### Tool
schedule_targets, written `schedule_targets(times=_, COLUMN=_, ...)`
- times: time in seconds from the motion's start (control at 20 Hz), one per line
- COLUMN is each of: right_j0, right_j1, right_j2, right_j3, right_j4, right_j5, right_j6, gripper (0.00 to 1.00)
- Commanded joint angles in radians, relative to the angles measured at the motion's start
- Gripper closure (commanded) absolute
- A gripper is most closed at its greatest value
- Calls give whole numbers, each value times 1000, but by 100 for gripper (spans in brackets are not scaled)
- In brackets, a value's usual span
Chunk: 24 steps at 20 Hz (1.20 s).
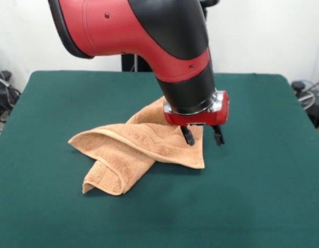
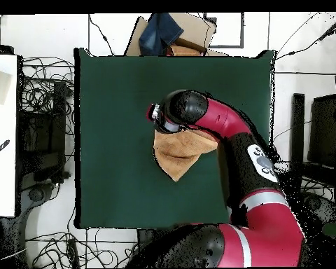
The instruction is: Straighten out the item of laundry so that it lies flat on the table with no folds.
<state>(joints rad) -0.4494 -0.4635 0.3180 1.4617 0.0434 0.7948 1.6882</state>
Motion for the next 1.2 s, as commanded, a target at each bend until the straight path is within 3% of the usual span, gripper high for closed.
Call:
schedule_targets(times=0.05, right_j0=-24, right_j1=-24, right_j2=20, right_j3=61, right_j4=21, right_j5=79, right_j6=72, gripper=0)
schedule_targets(times=1.0, right_j0=3, right_j1=137, right_j2=24, right_j3=13, right_j4=15, right_j5=-39, right_j6=100, gripper=0)
schedule_targets(times=1.2, right_j0=-7, right_j1=133, right_j2=30, right_j3=38, right_j4=10, right_j5=-77, right_j6=97, gripper=0)
